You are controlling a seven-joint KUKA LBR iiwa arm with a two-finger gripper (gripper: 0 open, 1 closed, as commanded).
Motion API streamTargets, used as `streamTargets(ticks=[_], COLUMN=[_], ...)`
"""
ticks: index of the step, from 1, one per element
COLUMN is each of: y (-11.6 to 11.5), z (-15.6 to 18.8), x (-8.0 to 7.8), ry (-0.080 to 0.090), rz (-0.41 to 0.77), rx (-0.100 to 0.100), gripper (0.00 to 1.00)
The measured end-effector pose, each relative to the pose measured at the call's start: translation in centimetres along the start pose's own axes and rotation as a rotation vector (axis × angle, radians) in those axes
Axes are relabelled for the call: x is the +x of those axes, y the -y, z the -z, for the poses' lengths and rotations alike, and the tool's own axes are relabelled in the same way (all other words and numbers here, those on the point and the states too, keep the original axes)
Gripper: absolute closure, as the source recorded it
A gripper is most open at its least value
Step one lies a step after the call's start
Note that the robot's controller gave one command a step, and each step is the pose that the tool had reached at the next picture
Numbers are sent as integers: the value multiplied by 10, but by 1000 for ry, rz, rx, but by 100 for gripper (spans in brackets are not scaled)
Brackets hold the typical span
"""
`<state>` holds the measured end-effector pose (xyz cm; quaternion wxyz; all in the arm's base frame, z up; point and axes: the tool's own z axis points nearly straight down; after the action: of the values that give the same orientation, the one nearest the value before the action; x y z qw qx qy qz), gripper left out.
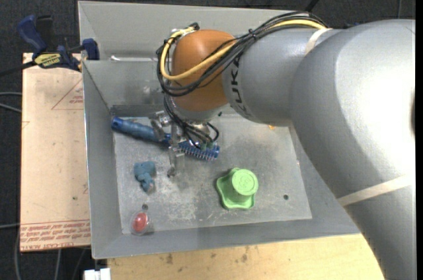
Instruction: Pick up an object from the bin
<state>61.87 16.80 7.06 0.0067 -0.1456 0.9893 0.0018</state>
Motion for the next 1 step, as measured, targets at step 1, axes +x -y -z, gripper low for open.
streamTargets(ticks=[1], y=[61], z=[2], x=[-24], ry=[-3], rz=[81], rx=[4], gripper=[0])
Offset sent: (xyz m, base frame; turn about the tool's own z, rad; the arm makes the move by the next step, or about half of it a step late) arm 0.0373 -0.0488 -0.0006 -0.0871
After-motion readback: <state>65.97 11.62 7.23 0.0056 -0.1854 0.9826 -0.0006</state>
